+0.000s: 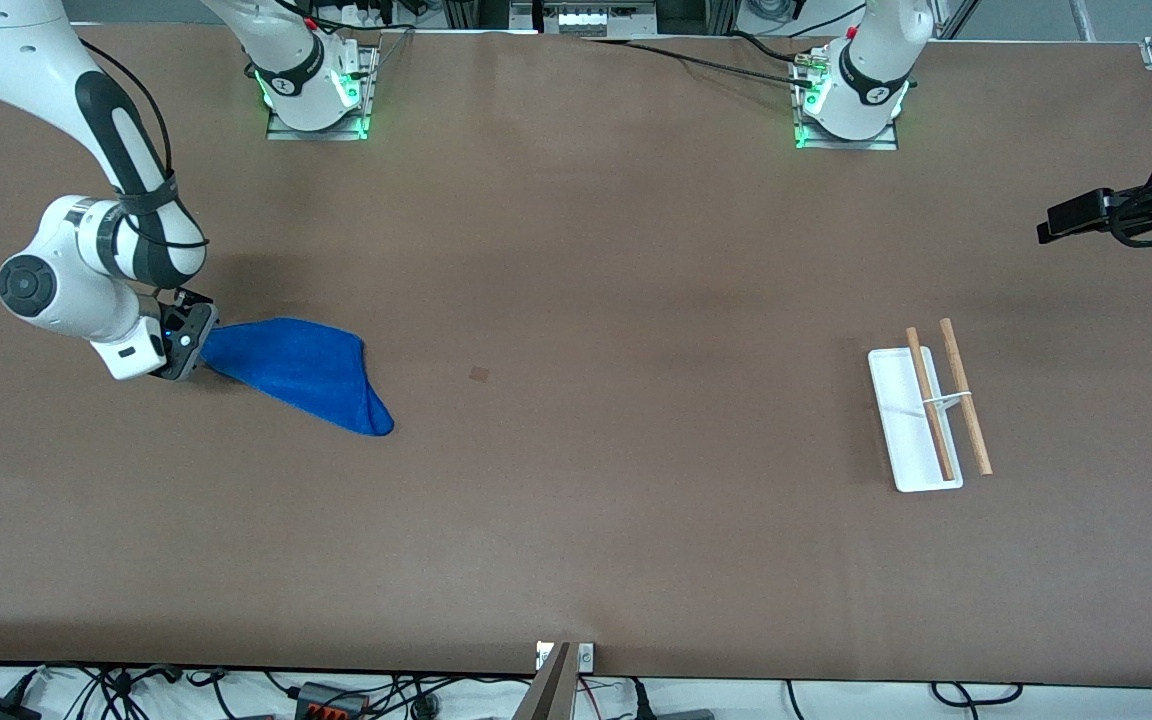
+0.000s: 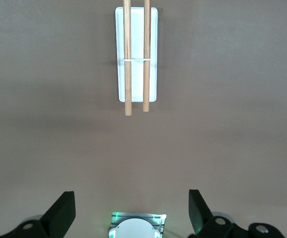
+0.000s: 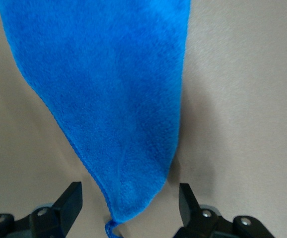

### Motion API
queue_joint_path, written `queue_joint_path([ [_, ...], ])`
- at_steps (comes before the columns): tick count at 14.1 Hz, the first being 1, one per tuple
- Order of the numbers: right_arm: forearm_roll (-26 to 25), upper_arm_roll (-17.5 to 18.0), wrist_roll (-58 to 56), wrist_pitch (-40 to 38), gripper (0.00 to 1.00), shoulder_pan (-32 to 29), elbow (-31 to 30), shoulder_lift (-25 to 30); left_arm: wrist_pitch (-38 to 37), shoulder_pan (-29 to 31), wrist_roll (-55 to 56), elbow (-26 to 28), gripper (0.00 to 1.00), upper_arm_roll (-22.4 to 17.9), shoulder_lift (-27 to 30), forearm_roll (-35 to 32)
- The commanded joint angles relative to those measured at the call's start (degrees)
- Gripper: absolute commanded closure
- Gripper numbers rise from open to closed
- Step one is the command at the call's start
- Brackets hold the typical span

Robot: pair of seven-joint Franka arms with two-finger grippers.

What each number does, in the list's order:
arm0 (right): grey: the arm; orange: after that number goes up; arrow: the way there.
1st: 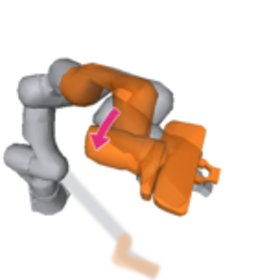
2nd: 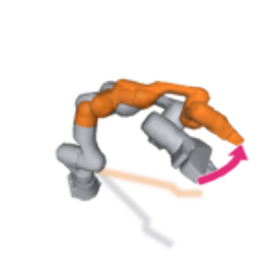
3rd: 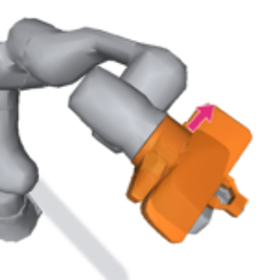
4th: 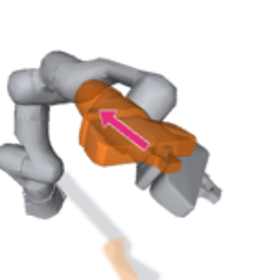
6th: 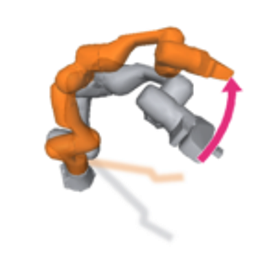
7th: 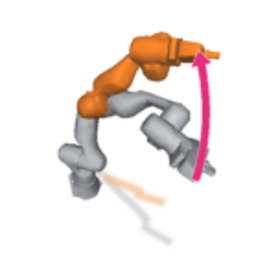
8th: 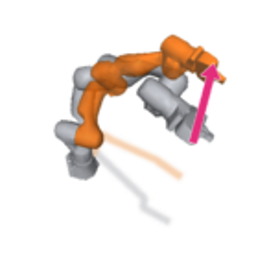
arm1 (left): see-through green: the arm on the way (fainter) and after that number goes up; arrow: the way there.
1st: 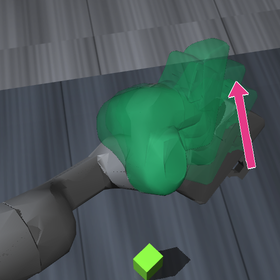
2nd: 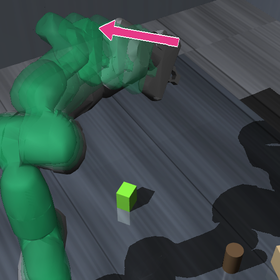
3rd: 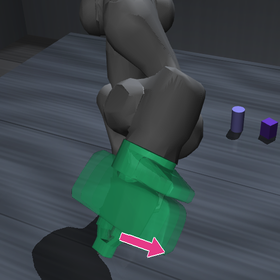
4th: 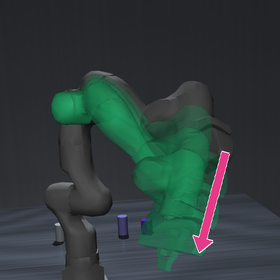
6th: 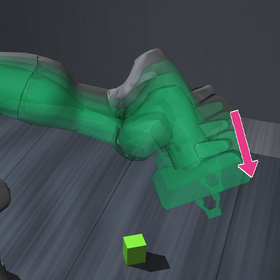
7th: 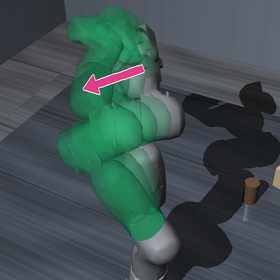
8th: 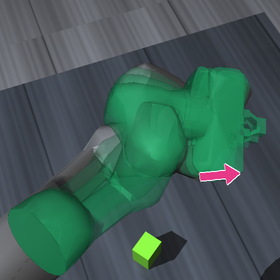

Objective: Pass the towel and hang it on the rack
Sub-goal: 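Reach the right gripper to the blue towel corner and grasp it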

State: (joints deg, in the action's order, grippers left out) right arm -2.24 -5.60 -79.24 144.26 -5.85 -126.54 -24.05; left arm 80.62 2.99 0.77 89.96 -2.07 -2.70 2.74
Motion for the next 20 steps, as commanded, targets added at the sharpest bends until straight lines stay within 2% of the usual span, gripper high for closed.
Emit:
queue_joint_path([
  [1,-0.31,0.24,-3.72,2.95,0.23,-1.27,-3.01,2.07,-0.55,0.53,-1.38,0.04,0.00,0.05,0.33,1.04],
  [3,-0.22,0.24,-3.90,2.86,0.49,-1.62,-3.01,2.07,-0.55,0.53,-1.38,0.04,0.00,0.05,0.33,1.04],
  [4,-0.31,0.24,-3.90,2.95,0.54,-1.80,-3.01,1.90,-0.55,0.62,-1.38,0.04,0.00,0.05,0.33,1.04],
  [8,-0.31,0.33,-4.17,3.04,0.94,-1.80,-3.01,1.72,-0.55,0.62,-1.38,0.04,0.00,-0.04,0.33,1.83],
  [9,-0.31,0.33,-4.08,3.04,1.00,-1.71,-2.92,1.72,-0.55,0.62,-1.38,0.04,0.00,-0.04,0.33,1.83],
  [12,-0.31,0.42,-4.17,3.13,1.00,-1.53,-1.78,2.25,-0.55,0.62,-1.38,0.04,0.00,-0.04,0.16,1.83],
  [14,1.09,0.77,-3.82,2.87,1.00,-2.23,-0.64,4.70,-0.55,0.62,-1.38,0.04,0.00,-0.04,0.15,1.83],
  [16,7.92,1.29,-3.82,2.34,1.00,-1.54,0.32,8.65,-0.55,0.62,-1.38,0.04,0.00,-0.04,0.15,1.83],
  [17,10.74,3.12,-3.73,0.68,1.00,-1.71,1.72,10.06,-0.55,0.70,-1.38,0.04,0.00,-0.04,0.15,1.83],
  [20,22.06,6.73,-1.98,-13.26,1.00,-0.92,14.61,9.81,-0.55,1.41,-2.08,0.04,0.00,-0.04,0.07,1.92],
])
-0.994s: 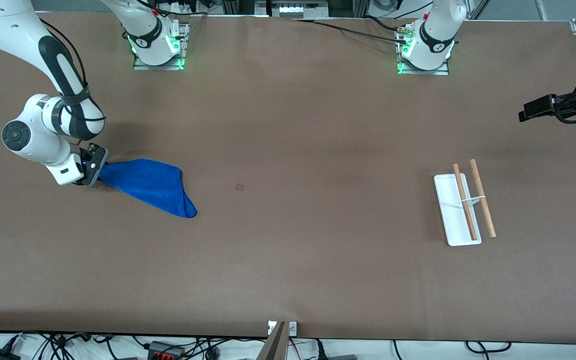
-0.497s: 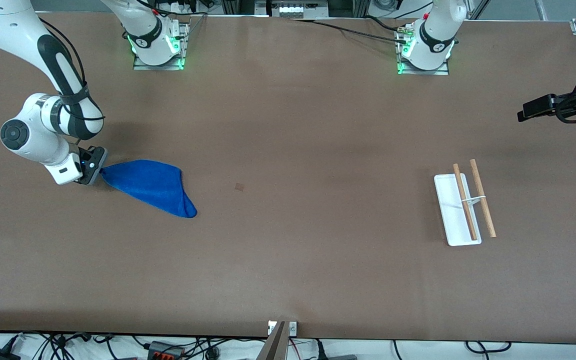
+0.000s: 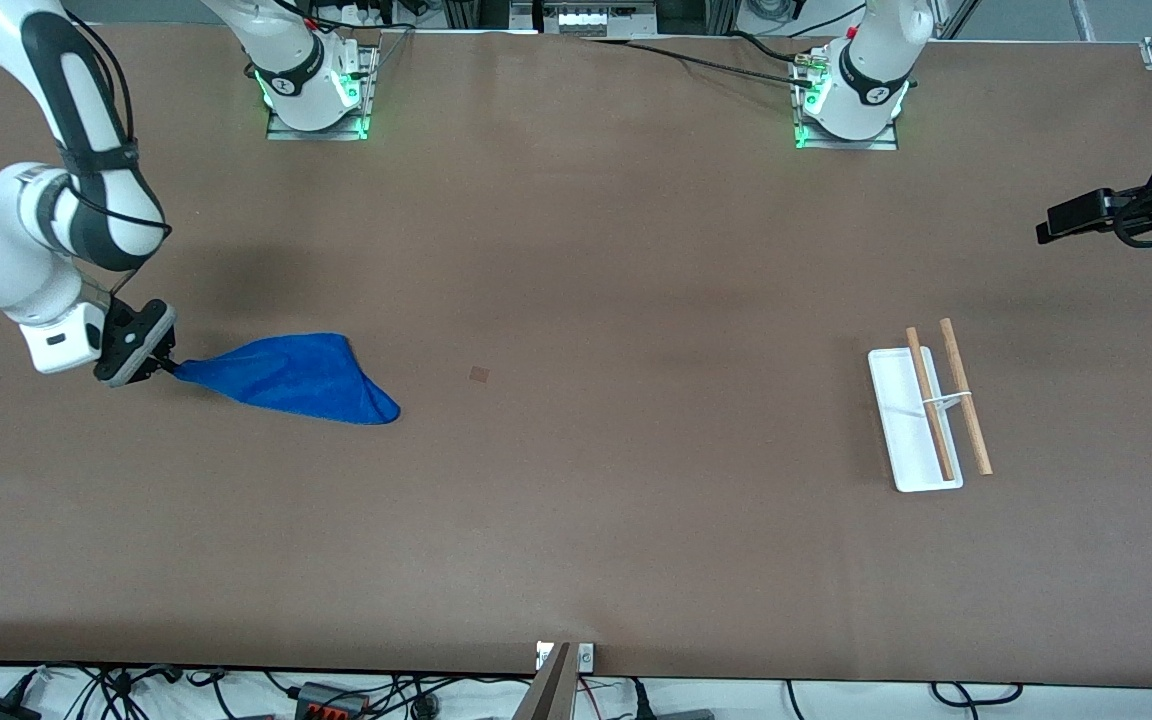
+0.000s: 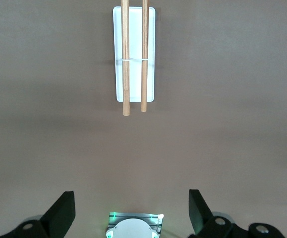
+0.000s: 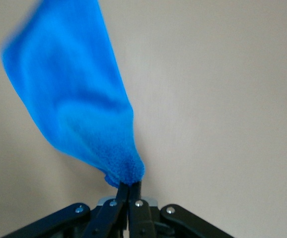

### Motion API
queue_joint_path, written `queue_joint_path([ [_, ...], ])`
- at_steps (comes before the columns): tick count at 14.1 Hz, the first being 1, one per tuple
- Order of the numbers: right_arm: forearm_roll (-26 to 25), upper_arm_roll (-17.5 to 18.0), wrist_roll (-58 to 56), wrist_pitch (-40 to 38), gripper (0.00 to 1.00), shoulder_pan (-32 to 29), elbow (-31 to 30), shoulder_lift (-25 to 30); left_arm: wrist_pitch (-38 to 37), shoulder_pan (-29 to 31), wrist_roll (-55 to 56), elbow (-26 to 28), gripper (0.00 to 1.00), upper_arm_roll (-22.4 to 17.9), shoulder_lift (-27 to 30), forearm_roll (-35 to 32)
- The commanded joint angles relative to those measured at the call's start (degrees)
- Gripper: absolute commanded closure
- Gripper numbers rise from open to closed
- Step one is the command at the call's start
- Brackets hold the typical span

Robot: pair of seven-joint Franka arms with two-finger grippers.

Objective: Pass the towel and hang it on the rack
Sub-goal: 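Lift the blue towel with the right gripper toward the table middle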

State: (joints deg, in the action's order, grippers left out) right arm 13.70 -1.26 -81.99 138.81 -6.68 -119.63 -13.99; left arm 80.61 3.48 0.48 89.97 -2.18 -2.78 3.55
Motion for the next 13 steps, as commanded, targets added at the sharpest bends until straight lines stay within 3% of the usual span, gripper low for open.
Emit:
queue_joint_path([
  [1,9.21,3.54,3.65,-10.99,1.00,1.04,11.66,-0.77,-0.63,1.00,-1.88,0.03,0.00,0.07,0.14,1.11],
  [11,10.12,3.90,59.70,-11.64,1.00,29.32,29.26,-1.13,-1.07,1.00,-1.18,0.12,0.00,-0.02,-0.30,0.42],
  [13,9.94,3.90,67.19,-11.20,1.00,34.17,32.87,-3.23,-0.98,1.70,-1.79,-0.49,0.00,-0.10,-1.61,0.32],
])
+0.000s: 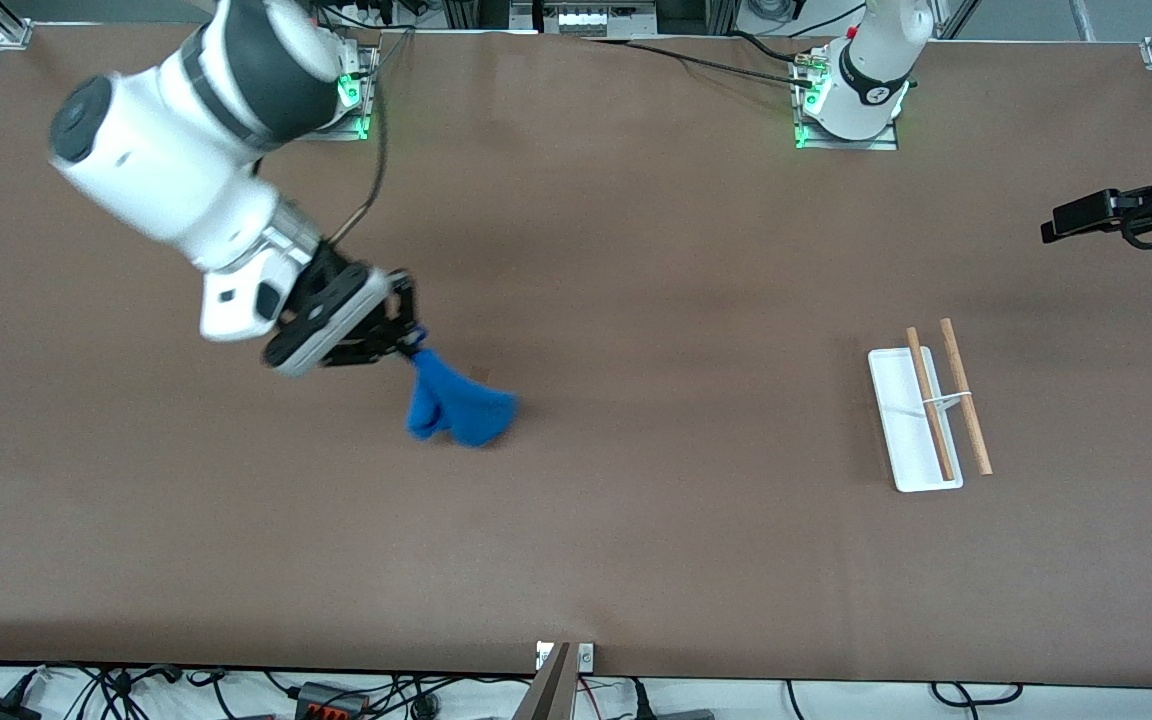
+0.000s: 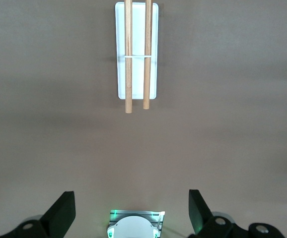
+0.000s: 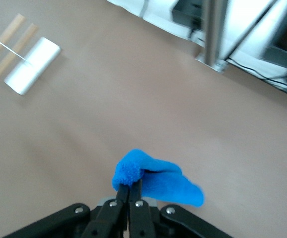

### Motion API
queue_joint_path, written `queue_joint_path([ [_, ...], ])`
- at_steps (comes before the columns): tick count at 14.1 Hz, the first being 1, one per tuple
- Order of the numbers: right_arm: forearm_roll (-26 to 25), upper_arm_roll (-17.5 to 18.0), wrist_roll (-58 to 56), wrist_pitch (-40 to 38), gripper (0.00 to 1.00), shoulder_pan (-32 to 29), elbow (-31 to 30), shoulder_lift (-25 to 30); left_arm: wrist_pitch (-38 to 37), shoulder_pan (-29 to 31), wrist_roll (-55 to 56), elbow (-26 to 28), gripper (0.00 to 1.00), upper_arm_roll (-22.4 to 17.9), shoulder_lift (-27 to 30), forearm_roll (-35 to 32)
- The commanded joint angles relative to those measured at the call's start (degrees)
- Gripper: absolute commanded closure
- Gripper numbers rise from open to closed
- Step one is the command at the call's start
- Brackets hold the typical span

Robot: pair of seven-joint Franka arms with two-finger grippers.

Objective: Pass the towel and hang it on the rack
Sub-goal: 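Lift the blue towel with the right gripper toward the table middle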

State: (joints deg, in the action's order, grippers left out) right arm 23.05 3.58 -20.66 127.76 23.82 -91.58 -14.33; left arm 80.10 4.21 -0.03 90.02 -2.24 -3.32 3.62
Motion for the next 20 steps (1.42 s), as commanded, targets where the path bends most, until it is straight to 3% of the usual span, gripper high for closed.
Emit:
queue_joint_path([
  [1,0.77,-0.95,8.42,-0.05,1.00,4.74,7.18,-4.64,-0.56,1.67,-1.38,-0.89,0.00,0.04,-1.51,0.25],
  [4,0.86,-0.95,15.63,1.43,1.00,9.30,13.60,-9.74,-0.65,1.68,-1.56,-1.42,0.00,0.30,-3.09,0.86],
  [7,0.95,-0.86,25.11,12.21,1.00,14.92,14.32,-12.47,0.40,0.89,-14.51,-1.69,0.00,0.57,-6.16,4.72],
  [9,0.86,-0.86,30.57,18.99,1.00,19.49,14.50,-14.23,0.67,1.85,-18.86,-3.78,0.00,0.31,-9.76,11.45],
  [12,0.86,-0.86,35.77,23.23,1.00,22.58,14.85,-15.29,0.76,2.47,-25.87,-3.97,0.00,0.74,-12.32,15.98],
  [18,0.86,-0.86,36.48,26.22,1.00,23.29,14.85,-15.91,7.78,-0.25,-58.79,-3.53,0.00,1.18,-17.68,20.28],
  [20,0.86,-0.86,36.40,26.23,1.00,23.91,14.76,-15.82,7.97,0.18,-70.49,-3.18,0.00,1.18,-20.40,26.14],
])
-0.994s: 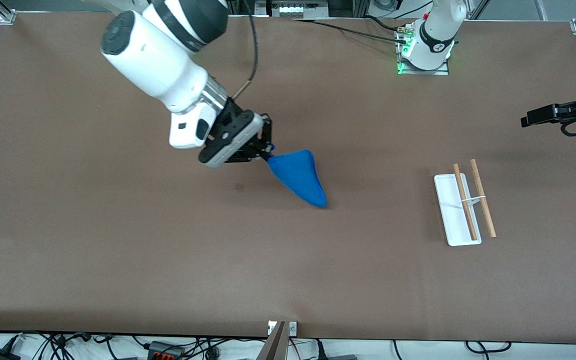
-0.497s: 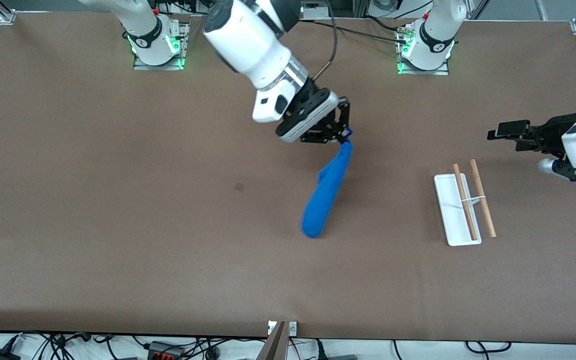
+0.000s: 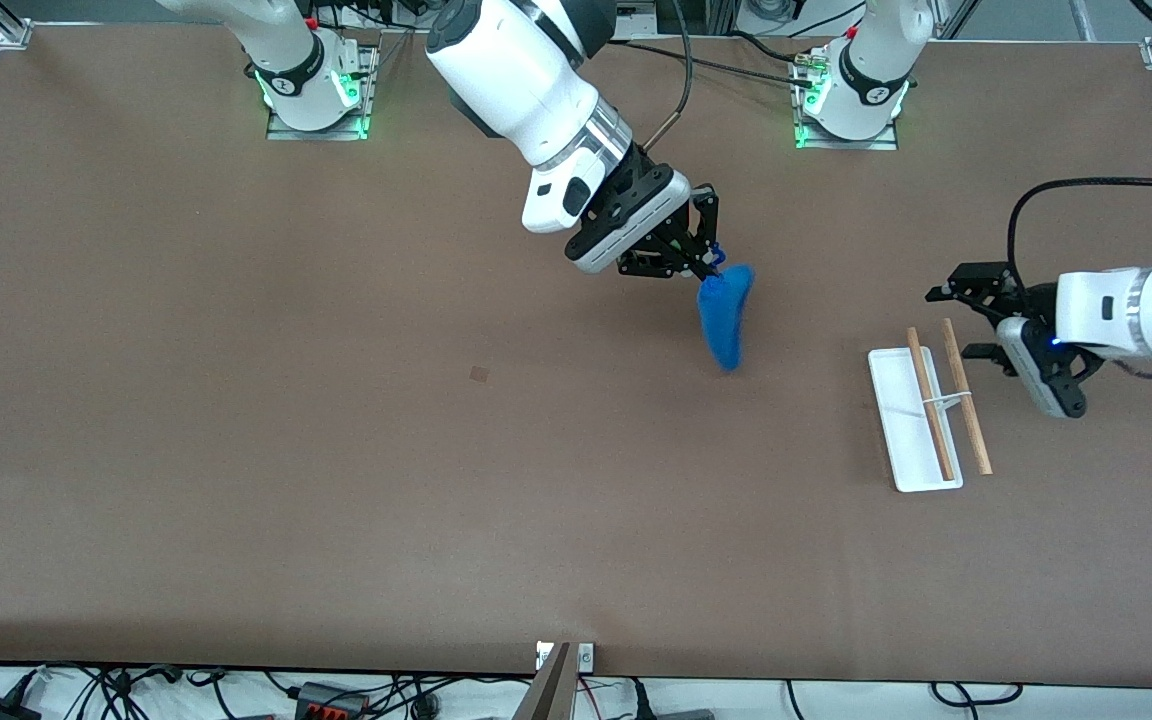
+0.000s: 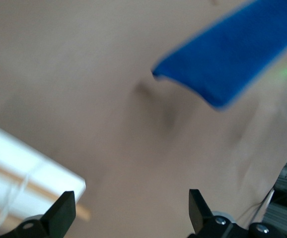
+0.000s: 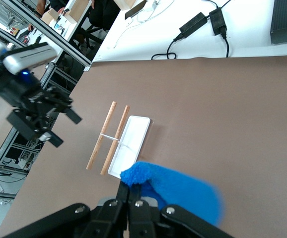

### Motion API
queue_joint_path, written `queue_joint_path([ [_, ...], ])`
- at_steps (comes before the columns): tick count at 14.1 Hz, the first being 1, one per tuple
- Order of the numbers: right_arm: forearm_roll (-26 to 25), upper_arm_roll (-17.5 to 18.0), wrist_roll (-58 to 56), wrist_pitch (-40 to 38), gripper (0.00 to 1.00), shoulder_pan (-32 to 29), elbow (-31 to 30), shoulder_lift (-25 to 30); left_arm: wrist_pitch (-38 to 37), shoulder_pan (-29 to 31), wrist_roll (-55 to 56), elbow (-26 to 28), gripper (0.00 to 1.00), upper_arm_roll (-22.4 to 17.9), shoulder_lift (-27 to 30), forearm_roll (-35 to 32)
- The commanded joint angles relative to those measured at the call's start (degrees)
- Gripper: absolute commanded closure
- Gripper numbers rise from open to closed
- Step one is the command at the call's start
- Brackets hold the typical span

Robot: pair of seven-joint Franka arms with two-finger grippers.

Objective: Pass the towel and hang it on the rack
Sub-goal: 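Lift the blue towel with the right gripper toward the table middle, then hold the towel up with the right gripper while the left gripper approaches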

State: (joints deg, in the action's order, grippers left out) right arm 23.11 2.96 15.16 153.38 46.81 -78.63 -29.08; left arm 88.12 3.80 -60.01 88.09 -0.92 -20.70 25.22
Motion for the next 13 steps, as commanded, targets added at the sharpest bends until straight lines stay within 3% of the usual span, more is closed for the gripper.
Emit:
queue_joint_path([
  [1,0.80,-0.23,0.49,0.60,1.00,0.92,1.90,-1.07,-0.23,0.60,-16.31,-0.74,0.00,-0.14,-4.34,7.53],
  [6,0.71,-0.32,0.48,0.69,1.00,0.92,1.90,-1.07,-0.49,-0.19,-35.40,3.22,0.00,0.12,-8.56,18.44],
  [8,0.71,-0.32,0.40,0.69,1.00,0.92,1.90,-1.07,-0.41,0.42,-43.83,4.71,0.00,2.40,-11.54,23.53],
  [13,0.63,-0.32,0.40,0.69,1.00,0.92,1.90,-0.98,0.21,-0.02,-57.47,9.63,0.00,2.76,-15.59,36.80],
])
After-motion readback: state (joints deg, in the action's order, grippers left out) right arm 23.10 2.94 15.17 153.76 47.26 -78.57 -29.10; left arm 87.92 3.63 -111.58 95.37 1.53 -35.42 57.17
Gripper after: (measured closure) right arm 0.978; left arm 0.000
